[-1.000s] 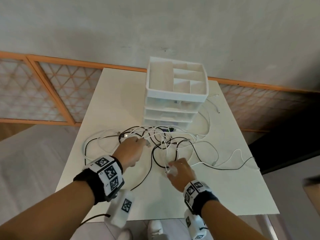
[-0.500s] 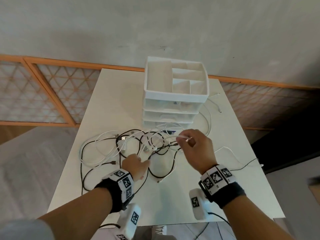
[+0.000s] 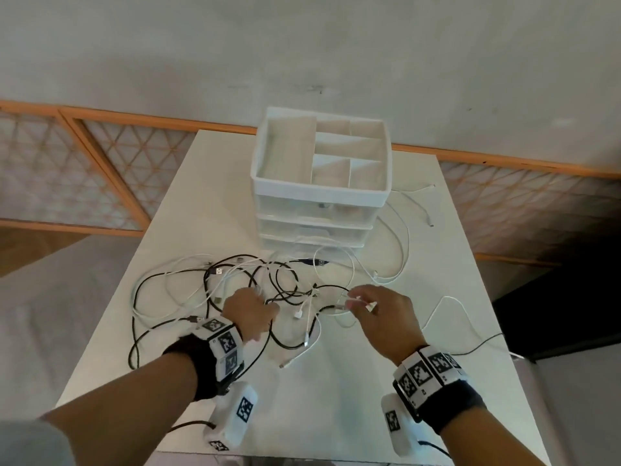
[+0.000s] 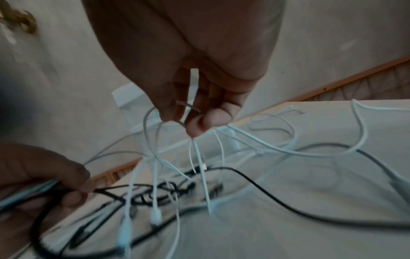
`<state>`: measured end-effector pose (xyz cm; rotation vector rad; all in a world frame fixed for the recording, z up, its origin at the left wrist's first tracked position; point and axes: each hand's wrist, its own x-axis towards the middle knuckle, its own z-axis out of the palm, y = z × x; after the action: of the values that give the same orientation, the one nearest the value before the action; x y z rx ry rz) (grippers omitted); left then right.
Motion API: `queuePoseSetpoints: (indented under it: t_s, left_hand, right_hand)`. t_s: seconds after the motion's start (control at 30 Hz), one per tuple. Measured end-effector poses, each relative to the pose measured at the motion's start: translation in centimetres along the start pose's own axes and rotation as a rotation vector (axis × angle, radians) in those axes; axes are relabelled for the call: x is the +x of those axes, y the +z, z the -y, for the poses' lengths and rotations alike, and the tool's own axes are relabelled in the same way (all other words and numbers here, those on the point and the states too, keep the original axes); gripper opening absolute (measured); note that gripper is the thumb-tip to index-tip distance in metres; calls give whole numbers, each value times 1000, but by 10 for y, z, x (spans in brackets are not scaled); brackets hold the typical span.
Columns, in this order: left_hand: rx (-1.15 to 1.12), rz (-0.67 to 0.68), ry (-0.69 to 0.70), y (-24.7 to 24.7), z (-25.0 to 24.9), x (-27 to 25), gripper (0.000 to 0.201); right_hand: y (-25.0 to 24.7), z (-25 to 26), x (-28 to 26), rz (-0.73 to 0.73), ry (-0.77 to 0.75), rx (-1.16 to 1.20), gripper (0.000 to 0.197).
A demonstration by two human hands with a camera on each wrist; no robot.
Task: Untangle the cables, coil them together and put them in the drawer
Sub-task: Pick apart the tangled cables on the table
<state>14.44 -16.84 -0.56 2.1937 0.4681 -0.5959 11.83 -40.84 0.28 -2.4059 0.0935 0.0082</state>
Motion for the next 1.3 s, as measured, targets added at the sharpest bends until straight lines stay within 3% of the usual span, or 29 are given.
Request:
queuePoseSetpoints:
  t_s: [0.07,0.23,0.4,0.57,0.7,0.8,0.97,1.13,1.23,1.3]
  left_hand:
    - [-34,7,13,-16,-7,-2,14]
    - [44,-100,37,-49,-10,-15,39]
    - [-469,-147,229,-76,-47,-32,36]
    - [-614,-172,412,-92,-78,-45,35]
    - [-580,-3,489,-93,-84,-49,36]
    - [-499,110,520,-88,-73,-45,39]
    - [-369,86,404,-79,-28,-18,45]
    - [-400,49,268,-94,5,1,47]
    - [-334,62,236,-96,17,6,49]
    - [-394,104,177,-94,21,6,48]
  right_hand:
    - [-13,19,10,-68,-82,101,5]
    - [-45,77,30,-120,-193,322,6]
    - [-57,107,30,36,-283,438,7]
    - [-64,134,30,-93,-337,728,13]
    - [-63,150,29,-24,-370,678,14]
    - [-75,171,32,-112,-417,704,15]
    - [-99,177,55,-464,-333,748,11]
    - [-115,165,66,-598,-275,718,2]
    - [-127,158,79,-721,-225,792,10]
    - [-126,150,87,-664,-224,702,7]
